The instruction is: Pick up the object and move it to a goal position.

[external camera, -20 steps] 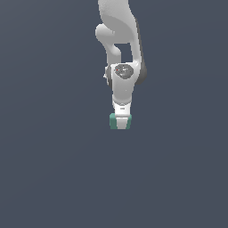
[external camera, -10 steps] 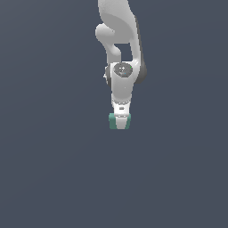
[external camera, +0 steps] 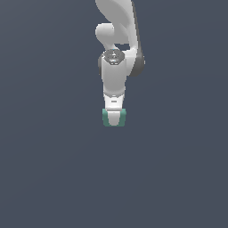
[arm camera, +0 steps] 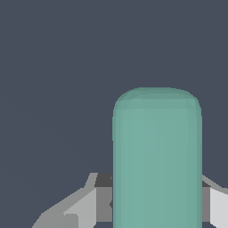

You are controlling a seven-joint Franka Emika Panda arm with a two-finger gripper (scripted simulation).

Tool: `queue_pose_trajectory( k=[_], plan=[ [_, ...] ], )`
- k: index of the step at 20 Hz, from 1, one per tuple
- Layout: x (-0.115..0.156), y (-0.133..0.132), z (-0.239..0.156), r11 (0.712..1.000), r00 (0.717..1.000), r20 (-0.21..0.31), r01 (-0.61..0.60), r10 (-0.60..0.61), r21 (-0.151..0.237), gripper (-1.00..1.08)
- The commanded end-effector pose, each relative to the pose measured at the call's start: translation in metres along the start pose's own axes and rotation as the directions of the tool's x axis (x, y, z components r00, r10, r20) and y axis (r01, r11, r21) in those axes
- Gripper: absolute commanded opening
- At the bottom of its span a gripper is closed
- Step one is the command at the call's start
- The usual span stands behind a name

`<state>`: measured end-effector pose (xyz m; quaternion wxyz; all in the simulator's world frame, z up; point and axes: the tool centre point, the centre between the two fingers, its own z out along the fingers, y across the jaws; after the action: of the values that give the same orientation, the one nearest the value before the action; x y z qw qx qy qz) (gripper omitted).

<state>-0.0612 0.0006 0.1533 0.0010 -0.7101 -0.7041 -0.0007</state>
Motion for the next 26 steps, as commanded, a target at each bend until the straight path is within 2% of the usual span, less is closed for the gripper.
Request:
queue_pose_trajectory(
  k=[1, 17, 26],
  plan=[
    [-0.013, 0.005, -0.021, 1.000, 1.000, -0.001, 0.000, 0.000, -0.001, -1.00],
    [-0.106, 0.045, -0.170, 1.000, 1.000, 0.000, 0.000, 0.000, -0.001, -1.00],
    [-0.139, 0.061, -0.221, 1.000, 1.000, 0.002, -0.002, 0.002, 0.000, -1.00]
  ],
)
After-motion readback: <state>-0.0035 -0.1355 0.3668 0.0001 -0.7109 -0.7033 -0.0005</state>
